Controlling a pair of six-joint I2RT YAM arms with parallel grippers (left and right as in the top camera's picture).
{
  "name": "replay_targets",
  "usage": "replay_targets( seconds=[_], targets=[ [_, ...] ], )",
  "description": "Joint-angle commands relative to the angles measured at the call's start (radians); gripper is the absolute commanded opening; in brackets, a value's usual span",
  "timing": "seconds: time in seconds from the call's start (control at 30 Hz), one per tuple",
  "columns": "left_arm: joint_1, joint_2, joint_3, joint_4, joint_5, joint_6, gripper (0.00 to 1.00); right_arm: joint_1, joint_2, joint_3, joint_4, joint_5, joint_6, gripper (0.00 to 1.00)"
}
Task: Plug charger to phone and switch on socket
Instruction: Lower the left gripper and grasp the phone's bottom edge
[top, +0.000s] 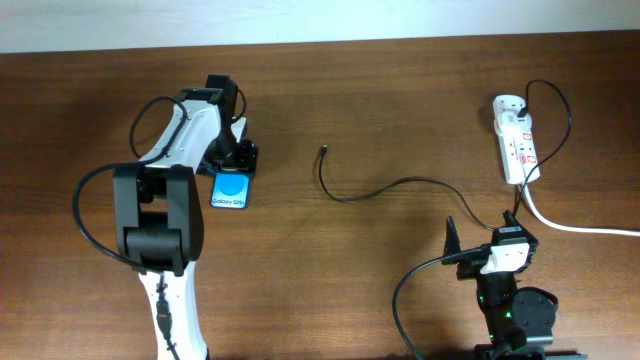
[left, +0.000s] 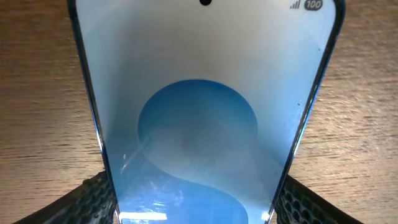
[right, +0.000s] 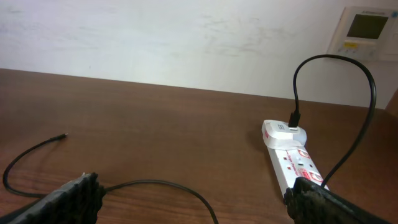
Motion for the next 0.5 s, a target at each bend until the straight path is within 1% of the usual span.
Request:
replay_targets(
  seconds=[0.0,0.1,0.17,0.23,0.27,0.3,0.37,0.47],
  targets=[
    [-0.013,0.029,0.080,-0.058,0.045,0.005,0.70,0.005,-0.007,-0.006,-0.004,0.009,0.005,0.98],
    [-0.013,0.029,0.198,-0.142,0.067,0.005,0.73,0.005,-0.007,-0.006,-0.004,0.009,0.005,0.98],
    [-0.013,0.029,0.265,-0.183,0.100,0.005,0.72,0.005,-0.007,-0.006,-0.004,0.009,0.005,0.98],
    [-0.013,0.029,0.328,-0.225,0.153,0.005,0.70,0.005,-0.007,-0.006,-0.004,0.009,0.005,0.98],
    [-0.012,0.029,0.356,-0.241,0.185,0.005,0.70,0.005,-0.007,-0.006,-0.004,0.009,0.005,0.98],
    [-0.012,0.029,0.376,-0.249,0.216,-0.008,0.70,0.005,-0.007,-0.006,-0.004,0.009,0.005,0.98],
    [-0.012,0.029,0.390,-0.256,0.232,-0.084,0.70,0.005,-0.007,-0.006,-0.004,0.009,0.005,0.98],
    [-0.010,0.029,0.390,-0.264,0.338,-0.095,0.69,0.005,-0.007,-0.006,-0.004,0.009,0.005,0.98]
  ],
)
